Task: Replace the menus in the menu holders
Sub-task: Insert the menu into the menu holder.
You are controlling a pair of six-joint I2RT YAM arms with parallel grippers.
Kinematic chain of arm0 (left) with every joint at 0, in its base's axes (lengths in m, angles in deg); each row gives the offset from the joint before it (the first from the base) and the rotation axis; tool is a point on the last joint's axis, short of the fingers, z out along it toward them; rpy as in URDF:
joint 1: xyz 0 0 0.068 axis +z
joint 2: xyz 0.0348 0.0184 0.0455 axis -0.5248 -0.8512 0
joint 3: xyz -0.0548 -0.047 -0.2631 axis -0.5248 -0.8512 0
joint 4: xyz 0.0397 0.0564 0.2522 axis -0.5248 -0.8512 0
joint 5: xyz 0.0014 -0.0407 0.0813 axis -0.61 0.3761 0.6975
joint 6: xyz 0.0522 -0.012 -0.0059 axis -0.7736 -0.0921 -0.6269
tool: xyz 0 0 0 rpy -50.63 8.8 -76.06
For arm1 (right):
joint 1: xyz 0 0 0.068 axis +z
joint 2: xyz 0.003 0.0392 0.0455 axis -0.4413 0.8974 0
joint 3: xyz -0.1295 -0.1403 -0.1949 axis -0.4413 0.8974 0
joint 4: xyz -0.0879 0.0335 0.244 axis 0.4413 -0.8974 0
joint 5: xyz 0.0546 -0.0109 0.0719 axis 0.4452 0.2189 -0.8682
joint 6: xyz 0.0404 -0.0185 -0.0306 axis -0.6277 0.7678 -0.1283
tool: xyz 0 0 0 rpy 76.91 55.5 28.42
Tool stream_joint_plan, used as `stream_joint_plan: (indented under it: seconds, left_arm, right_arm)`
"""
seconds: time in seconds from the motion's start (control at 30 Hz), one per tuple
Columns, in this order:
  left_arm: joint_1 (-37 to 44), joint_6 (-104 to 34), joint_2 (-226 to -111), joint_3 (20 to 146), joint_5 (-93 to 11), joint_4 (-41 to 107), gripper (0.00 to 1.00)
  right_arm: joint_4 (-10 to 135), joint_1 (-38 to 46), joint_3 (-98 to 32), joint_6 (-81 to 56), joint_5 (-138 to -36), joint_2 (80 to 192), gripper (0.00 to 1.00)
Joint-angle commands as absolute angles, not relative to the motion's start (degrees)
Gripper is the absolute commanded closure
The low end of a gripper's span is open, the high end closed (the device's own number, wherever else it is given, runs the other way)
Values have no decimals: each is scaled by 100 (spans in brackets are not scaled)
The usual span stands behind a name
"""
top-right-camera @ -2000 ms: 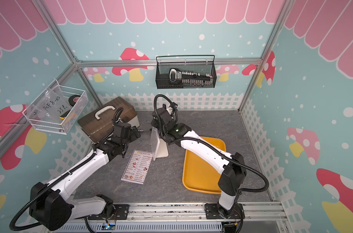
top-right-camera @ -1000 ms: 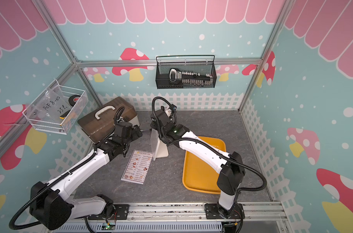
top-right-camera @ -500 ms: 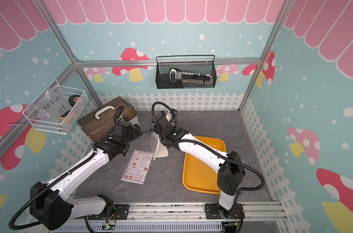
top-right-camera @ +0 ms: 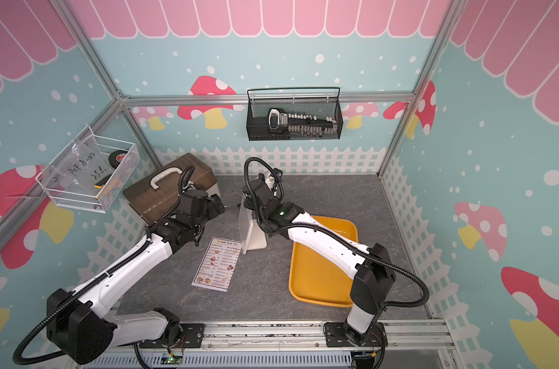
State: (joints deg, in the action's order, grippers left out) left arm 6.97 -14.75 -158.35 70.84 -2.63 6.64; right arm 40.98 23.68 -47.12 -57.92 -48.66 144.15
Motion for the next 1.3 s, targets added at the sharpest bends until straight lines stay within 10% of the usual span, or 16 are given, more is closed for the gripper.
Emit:
stream_joint_plan:
  seconds: [0.0, 1.27]
  left_arm:
    - [678, -1443, -15797, 7216, -105, 601, 3]
    - [643, -1487, -15845, 7381, -41, 570, 3]
  right_arm:
    - [4160, 2374, -4733, -5713, -5017, 14415, 100]
    - [5328, 2488, -4084, -4577, -4651, 14215, 100]
